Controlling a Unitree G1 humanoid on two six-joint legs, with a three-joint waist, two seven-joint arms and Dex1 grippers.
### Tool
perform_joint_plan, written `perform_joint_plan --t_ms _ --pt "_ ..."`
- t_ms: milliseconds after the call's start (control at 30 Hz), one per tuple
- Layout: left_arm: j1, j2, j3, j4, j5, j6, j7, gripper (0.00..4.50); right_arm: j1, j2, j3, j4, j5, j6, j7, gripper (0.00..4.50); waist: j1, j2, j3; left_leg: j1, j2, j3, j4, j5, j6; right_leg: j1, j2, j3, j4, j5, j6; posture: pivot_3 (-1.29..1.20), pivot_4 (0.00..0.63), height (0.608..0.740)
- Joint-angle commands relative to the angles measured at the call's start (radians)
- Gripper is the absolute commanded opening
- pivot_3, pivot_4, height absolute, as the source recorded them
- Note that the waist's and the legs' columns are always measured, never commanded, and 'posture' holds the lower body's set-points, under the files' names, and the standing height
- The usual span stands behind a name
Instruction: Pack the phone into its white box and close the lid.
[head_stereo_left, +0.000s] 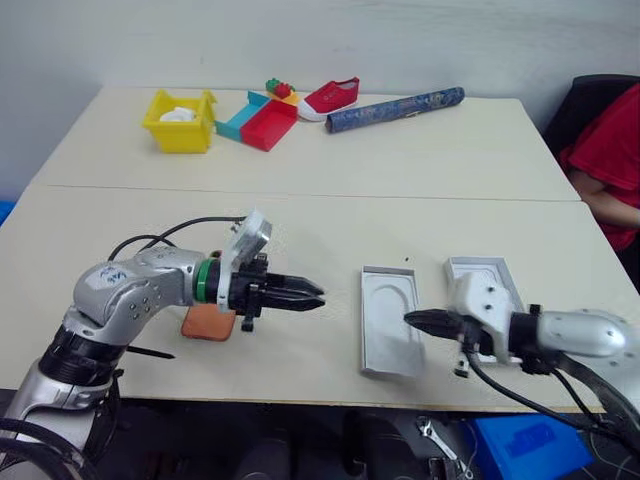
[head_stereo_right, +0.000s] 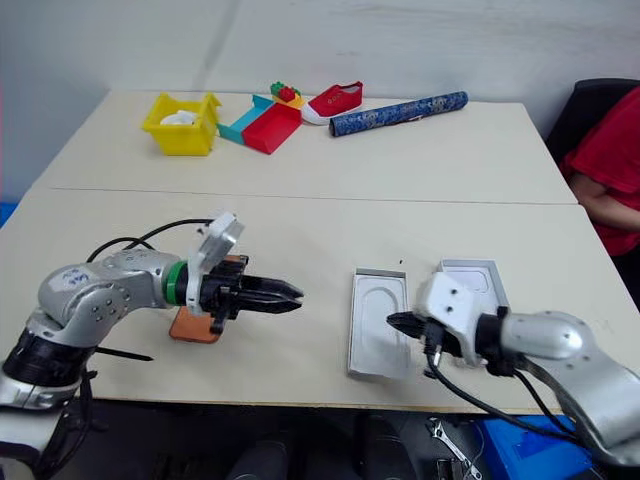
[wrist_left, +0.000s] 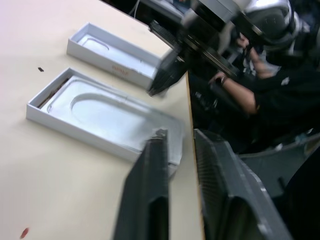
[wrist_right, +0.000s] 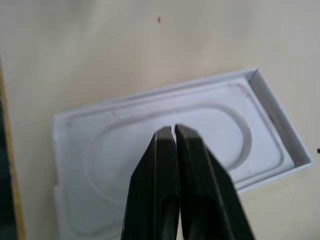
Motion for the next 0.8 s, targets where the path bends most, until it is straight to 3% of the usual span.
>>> perform_joint_plan --t_ms 33,267,800 --pt "0.003 -0.013 0.009 -0.036 0.065 -0.051 -0.024 0.02 -0.074 0.024 0.108 0.072 -0.127 -0.01 -0.027 0.0 0.002 0.0 0.0 -0.001 0.0 0.0 0.0 0.0 0.0 0.0 0.0 0.0 0.0 0.0 0.0 0.0 0.15 0.74" --pt "-0.001 -0.051 0.027 -0.022 0.108 -0.039 -0.02 0.02 -0.199 0.073 0.254 0.27 -0.356 -0.139 -0.042 0.0 -0.001 0.0 0.0 -0.002 0.0 0.0 0.001 -0.001 0.003 0.0 0.0 -0.001 -0.001 0.001 0.001 0.0 0.15 0.74" --pt "-0.007 -0.12 0.034 0.001 0.138 0.0 -0.027 0.02 -0.236 0.173 0.193 0.356 -0.465 -0.218 -0.067 0.0 -0.001 0.0 0.0 -0.001 0.0 0.0 0.002 0.0 0.003 0.0 0.0 -0.001 0.002 0.001 0.001 0.0 0.15 0.74"
